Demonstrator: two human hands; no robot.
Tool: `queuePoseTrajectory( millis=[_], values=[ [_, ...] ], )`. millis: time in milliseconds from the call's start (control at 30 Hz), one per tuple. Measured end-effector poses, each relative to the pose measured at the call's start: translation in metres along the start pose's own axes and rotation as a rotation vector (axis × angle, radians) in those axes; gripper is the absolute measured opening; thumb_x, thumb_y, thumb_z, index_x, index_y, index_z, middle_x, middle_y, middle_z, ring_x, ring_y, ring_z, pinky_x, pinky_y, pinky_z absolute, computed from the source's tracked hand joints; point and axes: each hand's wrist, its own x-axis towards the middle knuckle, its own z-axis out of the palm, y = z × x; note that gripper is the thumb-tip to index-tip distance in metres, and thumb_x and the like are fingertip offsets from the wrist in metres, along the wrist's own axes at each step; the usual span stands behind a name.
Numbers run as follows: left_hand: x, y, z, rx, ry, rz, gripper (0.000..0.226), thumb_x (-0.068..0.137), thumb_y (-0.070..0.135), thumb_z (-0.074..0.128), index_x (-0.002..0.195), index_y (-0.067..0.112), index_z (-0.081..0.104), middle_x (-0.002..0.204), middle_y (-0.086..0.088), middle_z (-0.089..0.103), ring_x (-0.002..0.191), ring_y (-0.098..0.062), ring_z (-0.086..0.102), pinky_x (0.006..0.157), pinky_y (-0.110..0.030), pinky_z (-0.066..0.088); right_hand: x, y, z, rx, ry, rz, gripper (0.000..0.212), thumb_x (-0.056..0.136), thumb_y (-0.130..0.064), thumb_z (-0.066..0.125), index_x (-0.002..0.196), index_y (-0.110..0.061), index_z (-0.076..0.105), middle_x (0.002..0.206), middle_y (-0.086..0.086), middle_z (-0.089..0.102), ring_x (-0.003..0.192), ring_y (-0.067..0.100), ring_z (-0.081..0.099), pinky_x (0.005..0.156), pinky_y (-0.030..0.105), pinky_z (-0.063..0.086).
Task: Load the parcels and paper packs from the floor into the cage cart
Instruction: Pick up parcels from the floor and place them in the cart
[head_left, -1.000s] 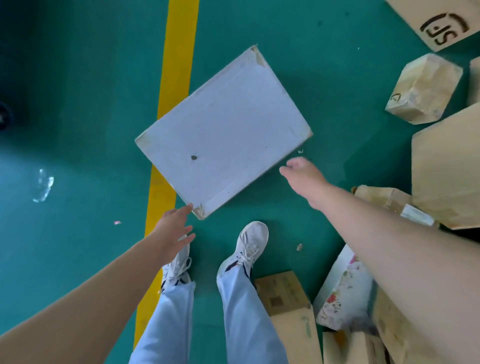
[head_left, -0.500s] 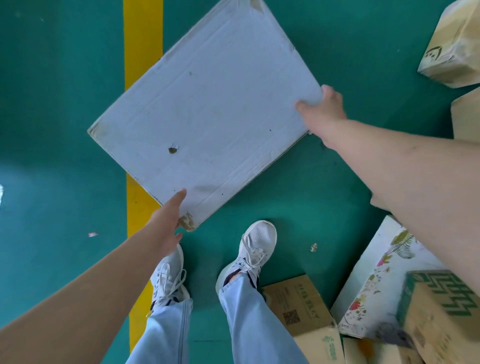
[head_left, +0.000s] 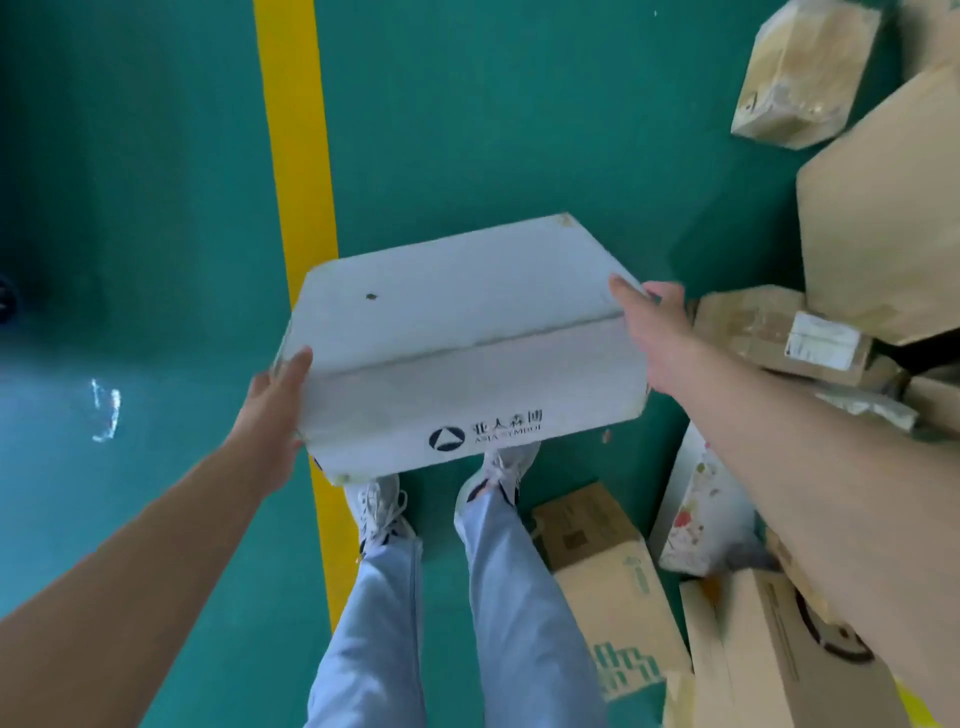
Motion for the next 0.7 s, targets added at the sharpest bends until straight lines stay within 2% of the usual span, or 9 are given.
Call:
queuePoseTrajectory(
  millis=[33, 100, 200, 267, 333, 467, 533, 633, 700],
  values=[
    [-0.008, 0.009, -0.002, -0.005, -0.009, 0.012, 0.063, 0.088, 0.067, 0.063, 0.138, 0.032, 0.048, 0.131, 0.002, 0.057, 0.112, -0.017, 0.06, 0.097, -0.043, 0.047, -0.008, 0.004, -0.007, 0.018, 0.015, 0.002, 0.043, 0.082, -0.06, 0.07, 0.099, -0.031, 0.043, 0.095, -0.005, 0.05, 0.091, 0.022, 0.053, 0.082, 0.036, 0.047],
    [-0.028, 0.024, -0.006, 0.013, -0.025, 0.035, 0.064, 0.09, 0.065, 0.062, 0.143, 0.034, 0.047, 0.127, 0.002, 0.06, 0.104, -0.015, 0.062, 0.086, -0.039, 0.05, -0.035, 0.01, -0.027, 0.054, 0.067, 0.018, 0.051, 0.081, -0.062, 0.069, 0.112, -0.027, 0.05, 0.106, -0.004, 0.058, 0.097, 0.02, 0.058, 0.089, 0.036, 0.05],
    [-0.066, 0.049, -0.011, 0.059, -0.068, 0.084, 0.065, 0.088, 0.069, 0.061, 0.141, 0.033, 0.05, 0.126, -0.002, 0.062, 0.104, -0.02, 0.064, 0.075, -0.036, 0.05, -0.075, 0.019, -0.058, 0.157, 0.083, 0.132, 0.085, 0.062, -0.077, 0.07, 0.127, -0.025, 0.058, 0.121, -0.002, 0.066, 0.108, 0.024, 0.066, 0.101, 0.048, 0.053],
    [-0.099, 0.068, -0.013, 0.079, -0.075, 0.106, 0.07, 0.082, 0.072, 0.064, 0.139, 0.034, 0.05, 0.124, 0.0, 0.063, 0.109, -0.022, 0.065, 0.082, -0.039, 0.054, -0.11, 0.024, -0.079, 0.239, 0.084, 0.175, 0.106, 0.055, -0.083, 0.069, 0.143, -0.027, 0.05, 0.138, -0.003, 0.06, 0.121, 0.027, 0.062, 0.107, 0.055, 0.048],
    [-0.134, 0.088, -0.016, 0.119, -0.087, 0.149, 0.079, 0.074, 0.078, 0.065, 0.139, 0.036, 0.049, 0.13, 0.001, 0.061, 0.118, -0.027, 0.062, 0.1, -0.051, 0.051, -0.16, 0.018, -0.095, 0.297, 0.1, 0.196, 0.114, 0.06, -0.084, 0.066, 0.155, -0.027, 0.036, 0.152, -0.001, 0.047, 0.134, 0.029, 0.052, 0.112, 0.056, 0.043],
    [-0.221, 0.127, -0.025, 0.197, -0.127, 0.301, 0.057, 0.083, 0.074, 0.062, 0.127, 0.04, 0.046, 0.124, 0.003, 0.06, 0.117, -0.025, 0.061, 0.106, -0.055, 0.048, -0.264, 0.012, -0.132, 0.41, 0.237, 0.154, 0.087, 0.092, -0.066, 0.06, 0.161, -0.026, 0.024, 0.16, -0.002, 0.036, 0.144, 0.024, 0.04, 0.114, 0.039, 0.035],
    [-0.277, 0.147, -0.032, 0.236, -0.168, 0.388, 0.058, 0.078, 0.076, 0.063, 0.122, 0.042, 0.048, 0.121, 0.006, 0.06, 0.117, -0.024, 0.061, 0.106, -0.056, 0.048, -0.318, 0.009, -0.151, 0.498, 0.312, 0.114, 0.082, 0.094, -0.062, 0.06, 0.16, -0.026, 0.027, 0.159, -0.002, 0.038, 0.144, 0.022, 0.04, 0.109, 0.036, 0.033],
    [-0.352, 0.172, -0.045, 0.313, -0.227, 0.506, 0.064, 0.063, 0.081, 0.063, 0.114, 0.045, 0.052, 0.127, 0.005, 0.059, 0.12, -0.024, 0.06, 0.107, -0.056, 0.046, -0.402, 0.006, -0.176, 0.61, 0.409, 0.101, 0.082, 0.094, -0.062, 0.061, 0.159, -0.024, 0.029, 0.159, 0.0, 0.039, 0.141, 0.022, 0.043, 0.111, 0.036, 0.035],
    [-0.403, 0.181, -0.05, 0.379, -0.254, 0.604, 0.072, 0.064, 0.082, 0.062, 0.122, 0.041, 0.052, 0.129, 0.002, 0.06, 0.119, -0.025, 0.061, 0.106, -0.056, 0.048, -0.457, 0.016, -0.194, 0.688, 0.479, 0.116, 0.08, 0.094, -0.061, 0.061, 0.158, -0.022, 0.031, 0.157, 0.001, 0.042, 0.137, 0.023, 0.047, 0.112, 0.038, 0.04]
  ],
)
